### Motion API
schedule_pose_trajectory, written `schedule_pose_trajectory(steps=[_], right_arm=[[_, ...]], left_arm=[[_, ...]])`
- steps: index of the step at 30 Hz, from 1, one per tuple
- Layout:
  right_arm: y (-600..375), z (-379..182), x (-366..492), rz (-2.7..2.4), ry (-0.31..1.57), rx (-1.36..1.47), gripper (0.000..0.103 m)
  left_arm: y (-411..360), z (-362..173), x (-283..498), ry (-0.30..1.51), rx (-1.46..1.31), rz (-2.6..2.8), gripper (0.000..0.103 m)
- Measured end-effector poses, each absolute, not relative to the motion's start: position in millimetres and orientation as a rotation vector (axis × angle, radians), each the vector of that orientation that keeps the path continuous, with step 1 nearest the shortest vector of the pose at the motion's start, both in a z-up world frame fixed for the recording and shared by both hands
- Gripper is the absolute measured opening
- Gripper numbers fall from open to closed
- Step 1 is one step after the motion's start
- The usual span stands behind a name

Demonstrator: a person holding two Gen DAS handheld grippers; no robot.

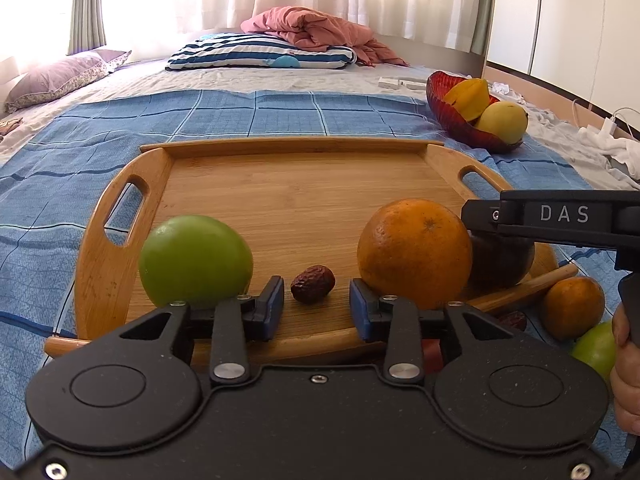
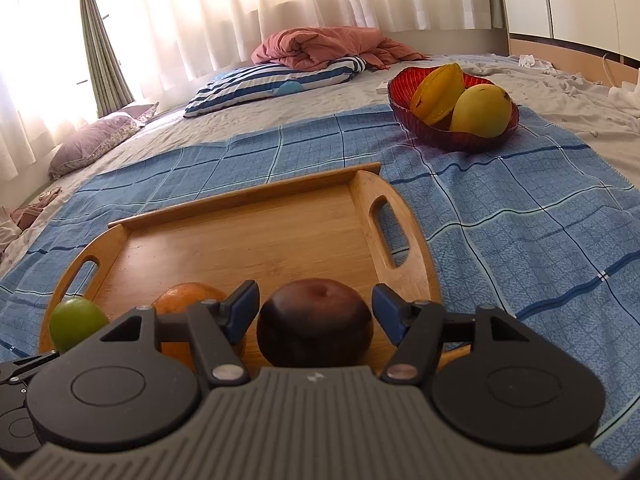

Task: Organize fruits
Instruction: 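Lower the dark plum onto the tray and open the right tool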

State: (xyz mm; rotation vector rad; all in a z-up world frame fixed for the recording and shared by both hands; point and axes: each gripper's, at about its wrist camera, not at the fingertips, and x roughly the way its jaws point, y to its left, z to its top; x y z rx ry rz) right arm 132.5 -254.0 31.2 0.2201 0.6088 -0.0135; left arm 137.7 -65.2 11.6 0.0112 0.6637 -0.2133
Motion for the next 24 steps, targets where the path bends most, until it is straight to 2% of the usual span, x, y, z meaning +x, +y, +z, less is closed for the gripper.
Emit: schedule_pose_trajectory(steps=[9,14,24], right_arm=[[-257,34,119,0.004,0.577,0.247,0.087],[-254,43,101,0.003,0.516,0.215,0.091],[-246,50,62,-0.035,0.421,0.135,0.095]], left_arm=[[-52,16,128,0.666,-0.038,-0.214,0.057],[-48,22,112,0.636,-0.041,-0.224,0.076],[-40,31,82,0.600,-0.032,-0.243,0.082]])
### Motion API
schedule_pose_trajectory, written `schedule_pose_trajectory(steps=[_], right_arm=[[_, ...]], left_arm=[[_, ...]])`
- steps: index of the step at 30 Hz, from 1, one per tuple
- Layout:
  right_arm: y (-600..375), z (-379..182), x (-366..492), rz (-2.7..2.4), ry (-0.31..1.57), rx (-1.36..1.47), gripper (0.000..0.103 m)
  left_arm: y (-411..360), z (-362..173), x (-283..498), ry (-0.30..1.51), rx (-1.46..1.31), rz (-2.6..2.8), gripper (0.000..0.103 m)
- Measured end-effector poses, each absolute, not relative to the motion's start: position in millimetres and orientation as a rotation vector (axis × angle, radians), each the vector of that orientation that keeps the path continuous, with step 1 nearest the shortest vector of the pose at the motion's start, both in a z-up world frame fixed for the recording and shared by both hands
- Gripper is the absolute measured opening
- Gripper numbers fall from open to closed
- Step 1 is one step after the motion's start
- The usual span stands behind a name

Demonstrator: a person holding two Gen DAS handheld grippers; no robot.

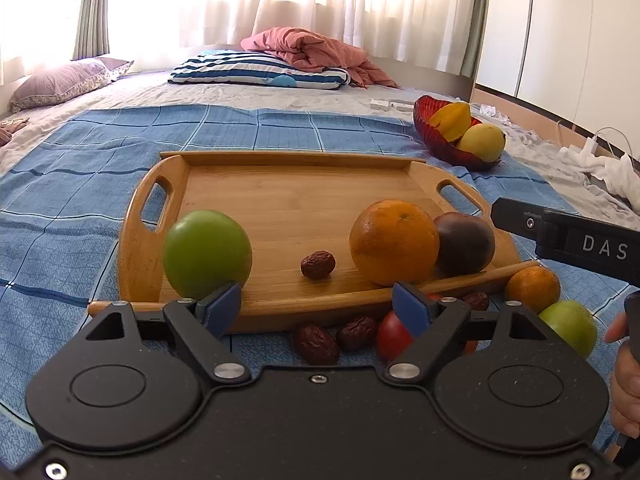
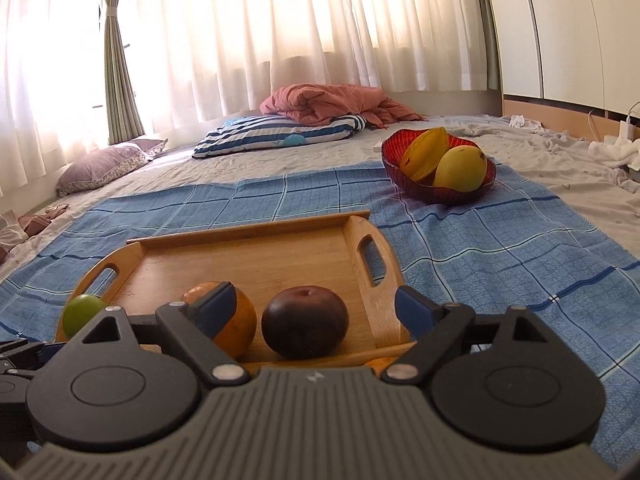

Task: Organize fruits
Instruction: 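Lower the dark plum onto the tray and open the right tool, then move the left tool to another red date while the right tool approaches the pale green apple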

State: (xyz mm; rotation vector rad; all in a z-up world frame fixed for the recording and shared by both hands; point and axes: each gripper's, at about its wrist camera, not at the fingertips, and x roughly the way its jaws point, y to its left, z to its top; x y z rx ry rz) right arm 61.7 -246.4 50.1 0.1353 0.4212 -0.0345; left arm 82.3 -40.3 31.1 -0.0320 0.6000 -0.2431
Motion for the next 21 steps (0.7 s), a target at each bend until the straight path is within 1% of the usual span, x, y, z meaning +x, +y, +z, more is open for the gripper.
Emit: schedule_pose_trajectory(steps=[2,12,18,21], right_arm=[[-245,50,54,-0.043,0.402,0.118,0.096],[-238,40,17,-0.091,0.318,0.012,0.103],[-235,28,3,-0.125,0.304,-0.027,0.103],[-234,20,-3,-0.133,0.313,-0.037,0.103]], left_arm=[[-39,31,76,0.589,-0.025,-0.239,0.084],[-32,19,54,0.594,-0.016,-0.224,0.084],[-29,12,49,0.580,-0.019,-0.214,0.084],[-29,10,47,0.566,-0.020,-0.214,0.088]])
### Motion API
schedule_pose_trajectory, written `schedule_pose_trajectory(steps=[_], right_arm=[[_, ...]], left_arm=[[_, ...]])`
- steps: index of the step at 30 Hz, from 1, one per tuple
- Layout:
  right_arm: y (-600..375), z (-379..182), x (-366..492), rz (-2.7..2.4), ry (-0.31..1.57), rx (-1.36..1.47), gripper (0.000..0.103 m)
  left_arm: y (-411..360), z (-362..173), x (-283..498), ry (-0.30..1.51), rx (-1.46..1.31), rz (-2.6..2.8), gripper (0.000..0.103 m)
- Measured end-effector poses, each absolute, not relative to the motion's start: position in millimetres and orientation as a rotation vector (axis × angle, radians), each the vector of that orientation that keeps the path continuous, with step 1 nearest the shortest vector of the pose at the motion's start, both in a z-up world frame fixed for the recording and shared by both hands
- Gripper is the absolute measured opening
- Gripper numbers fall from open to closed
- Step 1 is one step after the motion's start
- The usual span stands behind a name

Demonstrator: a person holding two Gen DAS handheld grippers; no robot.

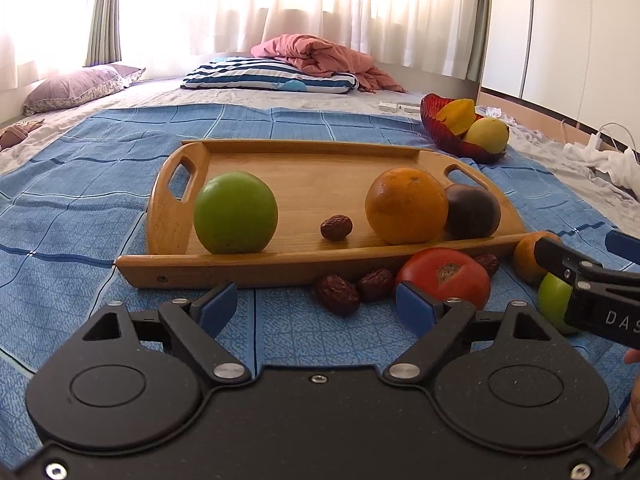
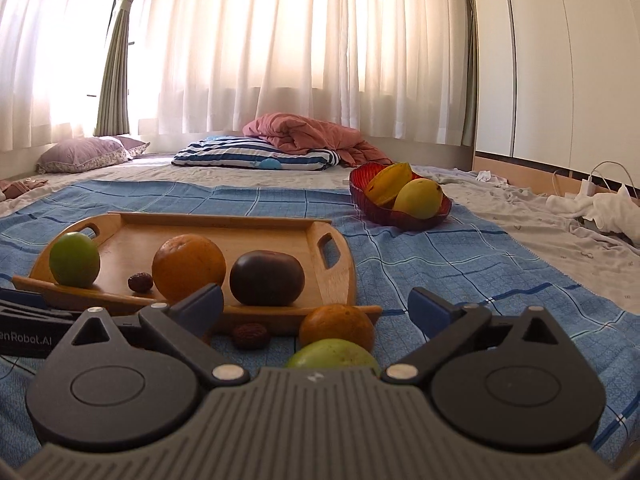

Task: Organize fruits
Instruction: 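Move the left tool to another red date while the right tool approaches the pale green apple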

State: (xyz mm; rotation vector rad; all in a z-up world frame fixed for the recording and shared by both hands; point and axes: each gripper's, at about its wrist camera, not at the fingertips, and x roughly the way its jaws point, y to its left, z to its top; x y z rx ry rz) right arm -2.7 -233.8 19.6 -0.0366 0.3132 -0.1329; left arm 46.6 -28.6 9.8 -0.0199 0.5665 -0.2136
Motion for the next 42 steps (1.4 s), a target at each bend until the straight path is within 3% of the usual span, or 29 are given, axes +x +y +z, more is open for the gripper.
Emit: schedule_pose_trajectory(steps=[9,12,22,28,39,42], right_arm=[[-232,-1,-9,-0.166,0.355,-0.036,0.103],[-233,-4,-10,-0.176,0.363,-0.031,0.103],[-236,-12,-11,-0.181,0.390,-0.013,0.103],[-238,-12,-12,-0.176,0.380,0.002,0.103],[-238,-9,-19,-0.149,0.382,0.031,0.078],[-238,-8,-18,-0.164,0.387,0.027,0.066]], left_arm=[[-30,4,47,0.567,-0.006,-0.211,0.088],[-31,4,49,0.575,-0.009,-0.223,0.083],[-36,3,57,0.592,-0.001,-0.227,0.053],[-39,4,60,0.600,-0.007,-0.236,0.027],[-44,8,56,0.589,0.021,-0.243,0.024],[-41,11,47,0.584,0.023,-0.240,0.024]])
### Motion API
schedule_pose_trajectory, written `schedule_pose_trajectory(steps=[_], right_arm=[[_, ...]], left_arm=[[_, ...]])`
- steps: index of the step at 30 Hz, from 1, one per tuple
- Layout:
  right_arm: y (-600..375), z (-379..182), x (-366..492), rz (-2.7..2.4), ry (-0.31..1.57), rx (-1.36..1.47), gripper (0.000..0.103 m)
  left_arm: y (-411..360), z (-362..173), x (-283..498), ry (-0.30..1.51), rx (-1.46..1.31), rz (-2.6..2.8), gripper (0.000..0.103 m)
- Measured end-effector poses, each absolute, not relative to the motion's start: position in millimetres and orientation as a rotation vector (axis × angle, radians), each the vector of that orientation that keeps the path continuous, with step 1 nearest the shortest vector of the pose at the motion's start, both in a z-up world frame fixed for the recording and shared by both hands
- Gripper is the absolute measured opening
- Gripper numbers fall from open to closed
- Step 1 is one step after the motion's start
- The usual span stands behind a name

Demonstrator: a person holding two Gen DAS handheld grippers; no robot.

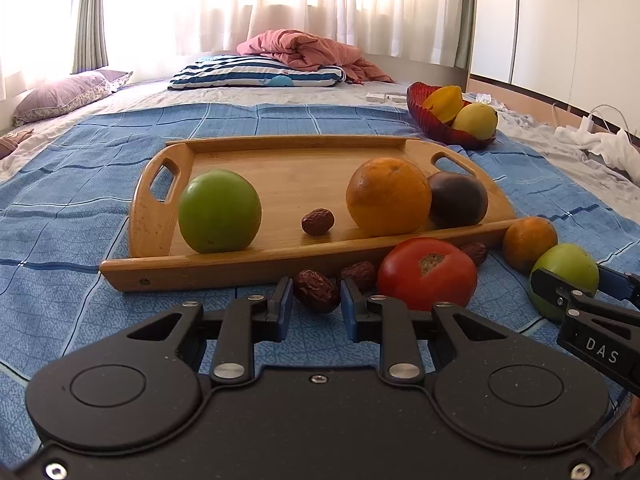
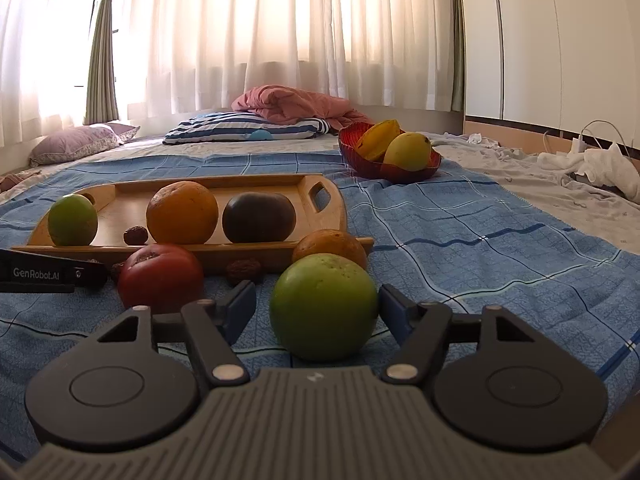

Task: Organize fruits
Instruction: 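Move the left tool to another red date while the right tool approaches the pale green apple, then close the left tool on the red date while the right tool grasps the pale green apple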

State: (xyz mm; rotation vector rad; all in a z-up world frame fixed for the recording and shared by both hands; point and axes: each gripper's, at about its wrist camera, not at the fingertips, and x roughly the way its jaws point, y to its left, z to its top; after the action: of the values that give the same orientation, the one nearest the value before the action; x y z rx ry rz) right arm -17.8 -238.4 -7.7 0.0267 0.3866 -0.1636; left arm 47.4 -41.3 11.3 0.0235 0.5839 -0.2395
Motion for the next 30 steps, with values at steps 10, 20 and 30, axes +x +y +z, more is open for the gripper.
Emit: schedule_pose_trajectory(steps=[10,20,30], right_arm=[[-237,-3,-20,-0.152,0.397,0.052,0.062],[-230,0,-27,-0.112,0.398,0.075,0.062],[-227,4,-28,-0.091,0.395,0.082,0.062]], left_arm=[[-30,8,17,0.598,0.028,-0.228,0.024],[-32,2,25,0.584,0.059,-0.211,0.034],[-35,7,33,0.579,0.054,-0.210,0.022]])
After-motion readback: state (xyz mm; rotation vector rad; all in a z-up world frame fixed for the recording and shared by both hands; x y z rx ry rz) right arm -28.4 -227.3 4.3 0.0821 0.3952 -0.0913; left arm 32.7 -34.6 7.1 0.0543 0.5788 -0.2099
